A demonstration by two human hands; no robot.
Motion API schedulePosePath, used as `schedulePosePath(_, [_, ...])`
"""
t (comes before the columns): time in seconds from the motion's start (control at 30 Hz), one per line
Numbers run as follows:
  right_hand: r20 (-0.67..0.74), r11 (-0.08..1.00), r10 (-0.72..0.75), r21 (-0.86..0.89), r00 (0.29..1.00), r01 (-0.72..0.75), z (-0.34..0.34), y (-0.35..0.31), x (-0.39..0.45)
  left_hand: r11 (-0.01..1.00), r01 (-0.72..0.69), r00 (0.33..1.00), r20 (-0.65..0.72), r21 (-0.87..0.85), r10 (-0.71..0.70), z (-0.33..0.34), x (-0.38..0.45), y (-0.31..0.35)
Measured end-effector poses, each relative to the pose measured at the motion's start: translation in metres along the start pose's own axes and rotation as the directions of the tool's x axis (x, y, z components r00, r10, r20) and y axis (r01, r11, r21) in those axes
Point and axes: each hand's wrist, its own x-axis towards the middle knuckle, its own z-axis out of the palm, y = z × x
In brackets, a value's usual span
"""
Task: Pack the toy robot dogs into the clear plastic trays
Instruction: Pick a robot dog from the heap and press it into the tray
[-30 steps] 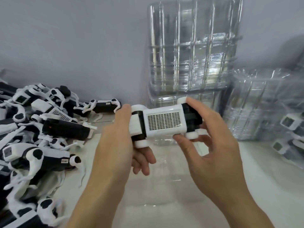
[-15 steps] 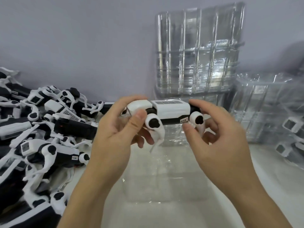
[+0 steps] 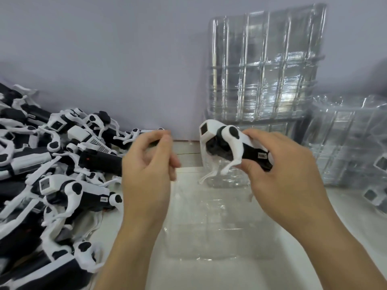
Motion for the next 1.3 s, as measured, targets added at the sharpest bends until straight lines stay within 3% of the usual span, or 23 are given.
schedulePosePath(0.07, [-0.018,0.999,0.032,0.027,0.999,-0.032,-0.001,0.004,0.0,0.991,0.027,0.998,-0.053,0.13,-0.02,-0.008,0.003,-0.015])
schedulePosePath(0.17, [0.049,0.985,0.079,0.153,0.996,-0.085,0.006,0.0,-0.003,0.948,0.182,0.983,-0.024,0.262,-0.182,-0.011,0.0,-0.043])
schedulePosePath(0.23, [0.113,0.973,0.085,0.205,0.99,-0.107,0.014,-0.004,-0.006,0.917,0.304,0.948,0.012,0.259,-0.318,-0.012,-0.001,-0.058])
schedulePosePath(0.33, [0.197,0.986,0.06,0.138,0.979,-0.088,0.026,-0.005,-0.011,0.868,0.45,0.88,0.064,0.212,-0.471,-0.013,0.002,-0.068])
schedulePosePath(0.47, [0.3,0.996,0.052,-0.087,0.953,-0.027,0.031,0.001,-0.015,0.872,0.437,0.888,0.049,0.222,-0.457,-0.011,0.003,-0.069])
schedulePosePath(0.6, [0.367,0.986,0.092,-0.165,0.926,-0.032,0.035,0.001,-0.018,0.876,0.441,0.891,0.026,0.194,-0.454,-0.009,0.001,-0.066])
schedulePosePath(0.87, [0.341,0.97,0.132,-0.237,0.931,-0.051,0.039,-0.004,-0.021,0.884,0.457,0.863,0.189,0.1,-0.468,-0.007,-0.006,-0.055])
schedulePosePath(1.13, [0.287,0.944,0.281,-0.254,0.916,-0.21,0.042,-0.01,-0.023,0.874,0.439,0.865,0.165,0.209,-0.474,-0.009,-0.002,-0.062])
schedulePosePath(1.3, [0.297,0.947,0.287,-0.231,0.911,-0.223,0.043,-0.01,-0.022,0.858,0.485,0.836,0.199,0.167,-0.511,-0.009,-0.002,-0.061])
